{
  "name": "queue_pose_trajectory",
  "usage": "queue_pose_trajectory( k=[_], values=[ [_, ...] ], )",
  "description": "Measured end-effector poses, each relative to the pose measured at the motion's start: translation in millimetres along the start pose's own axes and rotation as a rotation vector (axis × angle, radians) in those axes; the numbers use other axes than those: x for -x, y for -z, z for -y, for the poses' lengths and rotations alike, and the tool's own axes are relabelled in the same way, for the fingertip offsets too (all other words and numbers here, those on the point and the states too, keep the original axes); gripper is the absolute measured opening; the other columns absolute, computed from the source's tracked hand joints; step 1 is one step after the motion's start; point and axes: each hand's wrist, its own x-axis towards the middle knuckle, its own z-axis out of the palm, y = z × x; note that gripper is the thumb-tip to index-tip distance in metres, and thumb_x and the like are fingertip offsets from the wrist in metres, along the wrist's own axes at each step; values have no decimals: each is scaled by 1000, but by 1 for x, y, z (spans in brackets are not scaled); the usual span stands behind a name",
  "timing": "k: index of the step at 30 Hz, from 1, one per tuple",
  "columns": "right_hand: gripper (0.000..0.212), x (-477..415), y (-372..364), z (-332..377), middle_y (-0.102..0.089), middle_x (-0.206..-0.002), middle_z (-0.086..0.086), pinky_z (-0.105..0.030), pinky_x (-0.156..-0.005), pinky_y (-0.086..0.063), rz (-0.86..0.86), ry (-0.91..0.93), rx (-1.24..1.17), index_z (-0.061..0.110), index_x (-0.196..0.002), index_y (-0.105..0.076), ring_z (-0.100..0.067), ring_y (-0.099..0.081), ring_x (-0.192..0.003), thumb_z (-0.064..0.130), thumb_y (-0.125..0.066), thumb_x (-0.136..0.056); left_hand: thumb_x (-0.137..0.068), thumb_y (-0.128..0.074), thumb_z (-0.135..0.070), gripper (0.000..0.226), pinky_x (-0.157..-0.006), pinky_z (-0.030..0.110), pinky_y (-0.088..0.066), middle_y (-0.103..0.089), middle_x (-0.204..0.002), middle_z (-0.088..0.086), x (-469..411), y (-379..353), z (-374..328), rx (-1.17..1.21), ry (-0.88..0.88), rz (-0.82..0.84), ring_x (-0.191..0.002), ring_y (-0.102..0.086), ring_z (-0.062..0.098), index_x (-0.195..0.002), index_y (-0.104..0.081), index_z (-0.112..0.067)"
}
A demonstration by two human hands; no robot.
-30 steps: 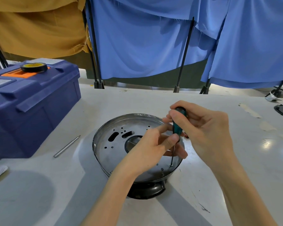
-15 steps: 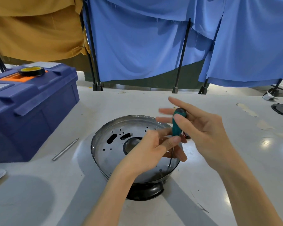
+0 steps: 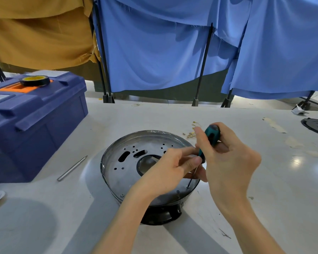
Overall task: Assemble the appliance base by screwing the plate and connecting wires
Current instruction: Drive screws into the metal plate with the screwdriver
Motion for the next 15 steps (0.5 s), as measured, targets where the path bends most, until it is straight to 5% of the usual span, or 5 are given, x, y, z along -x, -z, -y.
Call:
queue_pose_trajectory(
  k=[4,6,9,11,15],
  values=[
    [13,-12,10,9,-70,-70,-5,-39,-63,-60,-57,-147,-412,13,-90,-71,-24,-71,-63,25,-75,-86,-99,-52,-11,20,-84,23,-55,-75,-93,3,1,0,1,24,34,-103,-92,-71,11,-114,-67,-15],
    [18,-33,27,6,-72,-78,-5,-34,-65,-59,-241,-104,-558,9,-98,-68,-25,-73,-69,27,-69,-92,-95,-61,-15,18,-88,29,-54,-75,-93,-6,0,4,7,-146,30,-219,-94,-69,8,-104,-70,-27],
    [5,-65,47,-11,-68,-78,4,-28,-65,-55,-340,-102,-537,26,-95,-62,-20,-71,-66,31,-61,-95,-90,-67,-26,24,-95,34,-49,-69,-112,-14,-2,8,15,-550,102,-281,-107,-61,8,-113,-69,-33],
    [10,-71,44,-28,-62,-72,6,-24,-58,-49,-219,-176,-360,32,-87,-58,-12,-64,-58,27,-58,-95,-90,-65,-35,41,-104,33,-39,-54,-136,-16,-2,7,20,-829,195,-232,-124,-48,13,-130,-58,-35],
    [10,-52,14,-55,-63,-60,9,-25,-57,-48,370,-352,-108,21,-78,-68,-5,-56,-55,20,-72,-87,-92,-63,-34,57,-111,34,-24,-37,-152,-4,-5,7,29,-912,275,-37,-141,-29,19,-144,-45,-18]
  ],
)
